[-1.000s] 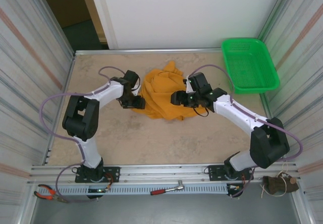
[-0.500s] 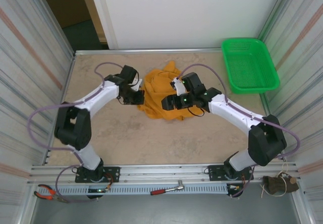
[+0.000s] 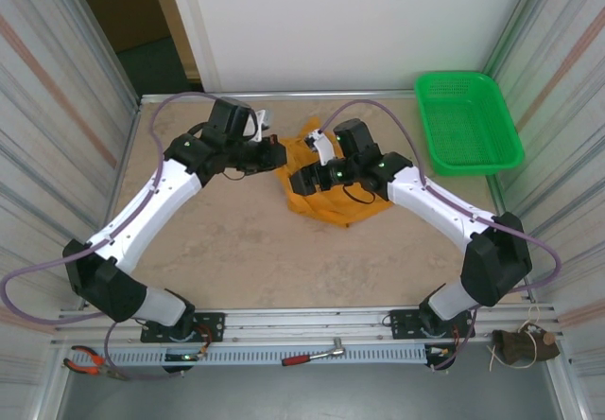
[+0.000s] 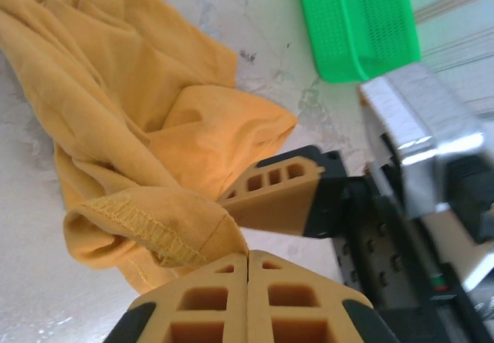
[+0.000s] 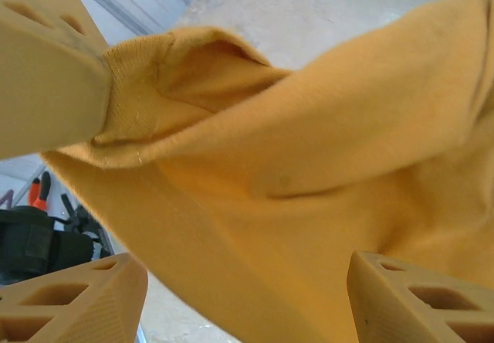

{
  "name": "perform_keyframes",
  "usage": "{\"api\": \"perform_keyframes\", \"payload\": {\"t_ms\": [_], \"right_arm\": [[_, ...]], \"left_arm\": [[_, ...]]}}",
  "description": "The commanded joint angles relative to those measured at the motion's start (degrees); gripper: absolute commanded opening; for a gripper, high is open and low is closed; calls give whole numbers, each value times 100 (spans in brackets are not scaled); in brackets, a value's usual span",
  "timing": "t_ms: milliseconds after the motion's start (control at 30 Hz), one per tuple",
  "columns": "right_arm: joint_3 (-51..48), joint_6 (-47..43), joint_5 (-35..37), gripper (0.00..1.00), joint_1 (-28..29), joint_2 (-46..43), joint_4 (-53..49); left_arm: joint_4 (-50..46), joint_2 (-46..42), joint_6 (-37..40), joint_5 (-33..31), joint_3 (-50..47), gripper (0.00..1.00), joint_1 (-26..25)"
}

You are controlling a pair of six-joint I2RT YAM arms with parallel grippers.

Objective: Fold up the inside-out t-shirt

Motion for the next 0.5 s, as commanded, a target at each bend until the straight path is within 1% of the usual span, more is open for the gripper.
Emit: {"api": "perform_keyframes", "payload": {"t_ms": [0, 100, 133, 167, 200, 233, 267, 300, 333, 367, 400, 433, 467], "right_arm": [[236, -23, 28, 68, 120, 95, 272], [248, 134, 243, 68, 168, 121, 414], [297, 178, 425, 66, 188, 144, 372], [338, 187, 550, 60, 187, 196, 353], [349, 199, 693, 48, 186, 233, 333], [342, 228, 889, 32, 181, 248, 299], [321, 248, 1147, 13, 170, 253, 276], [257, 270, 1351, 0, 118, 227, 297], [165, 310, 1409, 0, 41, 185, 372], [15, 370, 1353, 0, -73, 101, 525], [-144, 418, 1209, 0, -200, -9, 704], [-273, 439, 1058, 0, -298, -115, 849], [-383, 442, 900, 0, -399, -240, 973]], "left_arm": [[56, -190, -394, -381, 306, 0, -152], [197, -232, -589, -519, 323, 0, -189], [293, -256, -668, -498, 310, 0, -214], [365, -284, -729, -524, 319, 0, -262], [442, -317, -775, -558, 352, 0, -325], [529, -343, -816, -541, 387, 0, -374], [668, -385, -842, -503, 414, 0, -444], [811, -416, -849, -411, 469, 1, -508], [971, -447, -813, -261, 504, 8, -553], [1209, -507, -725, -130, 491, 18, -608], [1344, -601, -621, -132, 455, 31, -660], [1381, -683, -538, -218, 402, 40, -676], [1383, -790, -401, -399, 305, 47, -667]]}}
